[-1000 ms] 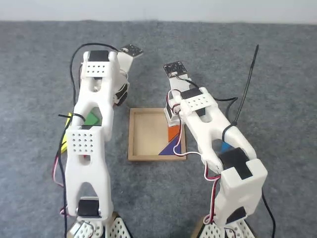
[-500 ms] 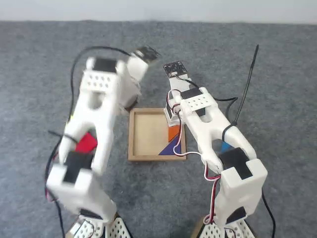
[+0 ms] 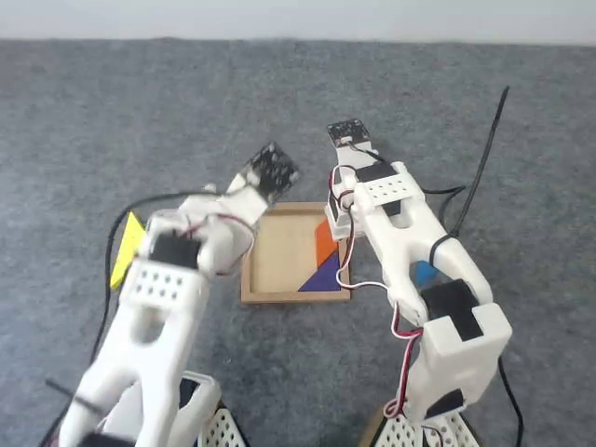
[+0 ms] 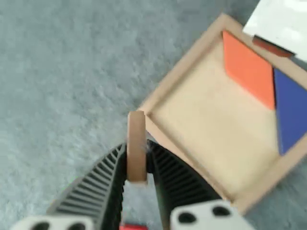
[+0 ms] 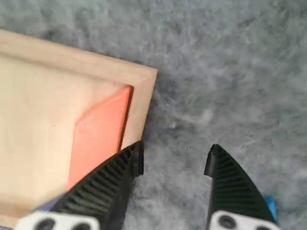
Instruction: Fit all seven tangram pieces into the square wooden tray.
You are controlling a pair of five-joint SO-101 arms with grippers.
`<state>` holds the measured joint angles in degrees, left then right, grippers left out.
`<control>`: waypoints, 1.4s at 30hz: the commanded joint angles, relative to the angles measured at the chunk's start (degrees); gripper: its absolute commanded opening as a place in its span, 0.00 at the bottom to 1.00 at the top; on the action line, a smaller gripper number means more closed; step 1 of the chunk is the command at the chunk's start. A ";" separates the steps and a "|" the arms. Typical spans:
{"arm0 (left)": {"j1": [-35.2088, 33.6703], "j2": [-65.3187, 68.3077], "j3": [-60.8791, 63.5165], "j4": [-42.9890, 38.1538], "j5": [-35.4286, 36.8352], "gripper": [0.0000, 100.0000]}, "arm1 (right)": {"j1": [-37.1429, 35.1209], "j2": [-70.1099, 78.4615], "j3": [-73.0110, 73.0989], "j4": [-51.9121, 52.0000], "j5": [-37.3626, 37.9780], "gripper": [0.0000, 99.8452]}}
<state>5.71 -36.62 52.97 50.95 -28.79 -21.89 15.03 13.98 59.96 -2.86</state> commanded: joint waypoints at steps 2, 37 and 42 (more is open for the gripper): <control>1.93 -8.53 12.09 -15.30 -1.49 0.01 | 1.01 -5.05 -1.32 0.48 1.14 0.23; 13.80 36.22 -14.11 3.60 -9.58 0.01 | 15.78 -40.04 23.38 -13.93 0.53 0.23; 13.71 36.22 -14.11 5.80 -13.19 0.02 | 15.69 -40.04 23.56 -13.93 0.62 0.23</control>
<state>19.60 -0.13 41.19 55.08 -40.31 -6.33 -21.63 37.98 47.30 -1.63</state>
